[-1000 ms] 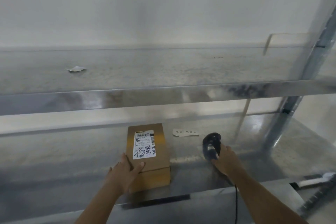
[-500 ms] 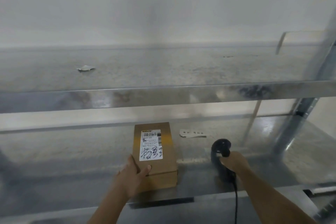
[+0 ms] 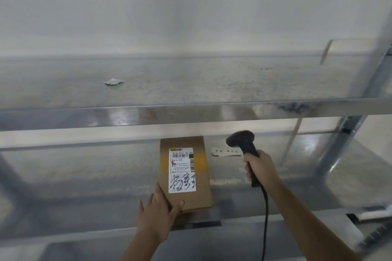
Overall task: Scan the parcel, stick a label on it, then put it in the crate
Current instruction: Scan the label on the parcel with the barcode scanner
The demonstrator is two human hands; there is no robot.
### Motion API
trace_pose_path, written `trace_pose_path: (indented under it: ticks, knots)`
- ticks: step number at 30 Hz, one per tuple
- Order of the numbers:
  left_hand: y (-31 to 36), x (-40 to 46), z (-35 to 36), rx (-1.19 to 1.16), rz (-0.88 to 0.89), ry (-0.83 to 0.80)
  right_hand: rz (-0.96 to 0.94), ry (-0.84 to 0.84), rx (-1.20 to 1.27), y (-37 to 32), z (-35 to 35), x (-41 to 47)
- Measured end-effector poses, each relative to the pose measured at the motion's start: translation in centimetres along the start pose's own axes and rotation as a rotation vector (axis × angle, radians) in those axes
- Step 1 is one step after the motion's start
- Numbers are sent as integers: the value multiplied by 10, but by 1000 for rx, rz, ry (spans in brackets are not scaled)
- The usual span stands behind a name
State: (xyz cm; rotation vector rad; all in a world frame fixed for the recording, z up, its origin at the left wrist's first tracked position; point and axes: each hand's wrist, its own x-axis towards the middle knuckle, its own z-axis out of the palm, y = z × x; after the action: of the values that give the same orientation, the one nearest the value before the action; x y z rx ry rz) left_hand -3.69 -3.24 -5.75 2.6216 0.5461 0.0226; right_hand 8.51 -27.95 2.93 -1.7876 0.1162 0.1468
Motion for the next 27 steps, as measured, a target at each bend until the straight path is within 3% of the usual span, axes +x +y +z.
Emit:
trace_pose_path:
  ticks: [5, 14, 27]
  knots:
    - [-3, -13, 7, -64, 0, -10, 2, -76, 196, -27, 21, -59]
    - [-6, -18, 17, -97, 5, 8, 78, -171, 306, -32, 56, -131]
    - [-2, -22, 10, -104, -1, 41, 56, -183, 152, -33, 110, -147]
